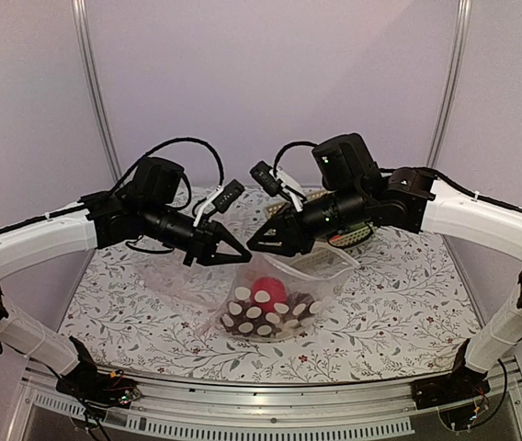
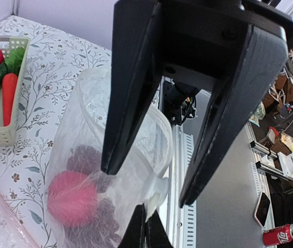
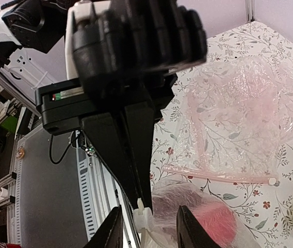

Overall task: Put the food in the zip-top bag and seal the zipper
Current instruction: Hold the zipper from the zipper food storage bag.

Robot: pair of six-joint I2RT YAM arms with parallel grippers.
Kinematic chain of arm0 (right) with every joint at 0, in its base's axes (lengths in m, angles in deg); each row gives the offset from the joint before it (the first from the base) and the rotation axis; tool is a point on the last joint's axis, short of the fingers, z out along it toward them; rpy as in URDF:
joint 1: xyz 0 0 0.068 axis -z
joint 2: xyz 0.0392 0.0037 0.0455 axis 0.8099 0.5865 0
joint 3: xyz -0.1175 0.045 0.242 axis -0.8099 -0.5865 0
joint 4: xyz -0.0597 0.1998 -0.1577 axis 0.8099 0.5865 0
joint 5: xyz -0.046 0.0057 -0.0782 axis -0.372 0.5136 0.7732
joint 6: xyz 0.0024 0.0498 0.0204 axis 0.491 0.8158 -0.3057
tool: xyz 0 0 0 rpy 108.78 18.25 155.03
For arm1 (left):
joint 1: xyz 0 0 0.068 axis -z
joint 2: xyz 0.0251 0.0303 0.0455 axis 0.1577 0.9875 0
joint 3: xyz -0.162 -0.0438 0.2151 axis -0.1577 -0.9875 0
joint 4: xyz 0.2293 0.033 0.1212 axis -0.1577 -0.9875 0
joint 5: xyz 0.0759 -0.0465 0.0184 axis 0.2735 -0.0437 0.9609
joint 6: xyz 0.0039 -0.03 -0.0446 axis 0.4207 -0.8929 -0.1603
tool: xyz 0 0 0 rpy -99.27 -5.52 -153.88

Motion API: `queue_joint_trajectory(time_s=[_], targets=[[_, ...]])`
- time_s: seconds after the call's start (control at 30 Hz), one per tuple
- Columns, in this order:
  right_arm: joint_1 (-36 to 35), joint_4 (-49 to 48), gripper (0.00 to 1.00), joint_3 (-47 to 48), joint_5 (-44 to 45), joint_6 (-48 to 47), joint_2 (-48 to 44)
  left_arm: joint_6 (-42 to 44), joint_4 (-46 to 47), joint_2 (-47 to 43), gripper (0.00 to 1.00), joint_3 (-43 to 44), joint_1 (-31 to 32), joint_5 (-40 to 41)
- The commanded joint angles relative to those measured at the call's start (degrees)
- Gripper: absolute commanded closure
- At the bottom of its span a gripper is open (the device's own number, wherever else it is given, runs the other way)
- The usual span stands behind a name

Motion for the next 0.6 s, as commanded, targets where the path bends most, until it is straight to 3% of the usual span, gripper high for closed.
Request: queue_joint_trajectory(time_s=[0.0, 0.33, 0.57], targets=[[-0.14, 0.95, 0.66, 1.51, -1.64, -0.41, 1.32, 0.82, 1.04, -0.54, 1.00, -0.59, -1.16, -0.78], [-0.16, 1.68, 0.71, 0.91, -1.32, -0.40, 1.76, 0.29, 1.72, -0.52, 1.00, -0.73, -1.56, -0.70], [-0.15, 1.80, 0.88, 0.87, -1.03, -0.52, 2.10, 0.12, 1.91, -0.58, 1.00, -0.90, -1.78, -0.70]])
